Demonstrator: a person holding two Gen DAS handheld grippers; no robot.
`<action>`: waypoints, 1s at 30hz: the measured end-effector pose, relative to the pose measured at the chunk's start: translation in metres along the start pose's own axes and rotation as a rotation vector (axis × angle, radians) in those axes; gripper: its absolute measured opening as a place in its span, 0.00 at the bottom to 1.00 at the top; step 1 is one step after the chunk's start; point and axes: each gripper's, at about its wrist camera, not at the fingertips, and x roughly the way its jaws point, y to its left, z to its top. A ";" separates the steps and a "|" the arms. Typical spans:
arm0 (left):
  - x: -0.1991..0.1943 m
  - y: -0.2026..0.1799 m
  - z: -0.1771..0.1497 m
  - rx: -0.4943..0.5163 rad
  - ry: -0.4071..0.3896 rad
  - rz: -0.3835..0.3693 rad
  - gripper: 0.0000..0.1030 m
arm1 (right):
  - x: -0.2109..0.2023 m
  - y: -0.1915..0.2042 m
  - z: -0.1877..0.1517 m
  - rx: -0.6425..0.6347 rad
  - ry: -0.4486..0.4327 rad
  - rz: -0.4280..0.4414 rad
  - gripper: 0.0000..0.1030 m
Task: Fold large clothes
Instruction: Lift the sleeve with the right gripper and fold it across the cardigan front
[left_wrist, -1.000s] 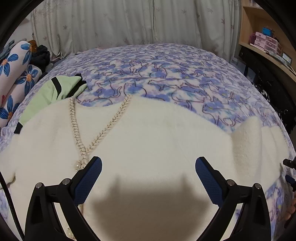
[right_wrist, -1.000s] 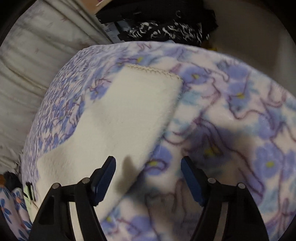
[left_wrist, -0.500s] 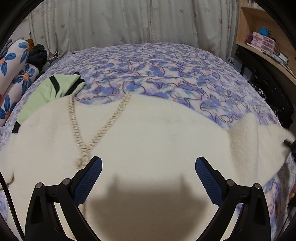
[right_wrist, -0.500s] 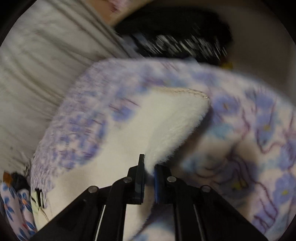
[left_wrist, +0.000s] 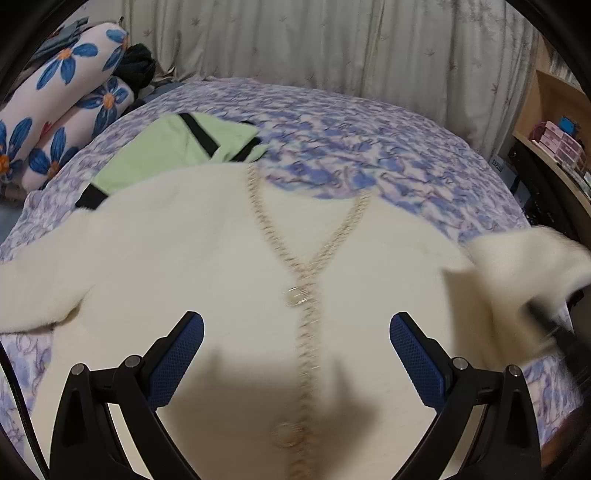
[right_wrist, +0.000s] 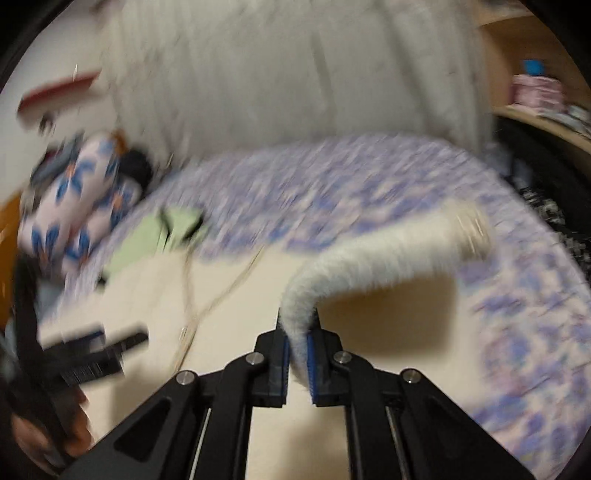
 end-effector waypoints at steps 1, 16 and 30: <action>0.001 0.006 -0.003 0.003 0.009 0.005 0.97 | 0.019 0.013 -0.012 -0.027 0.063 -0.006 0.08; 0.014 -0.018 -0.028 0.081 0.096 -0.136 0.97 | -0.007 0.002 -0.061 0.153 0.140 0.064 0.41; -0.001 -0.101 -0.048 0.260 0.136 -0.198 0.97 | -0.032 -0.043 -0.105 0.362 0.104 0.048 0.45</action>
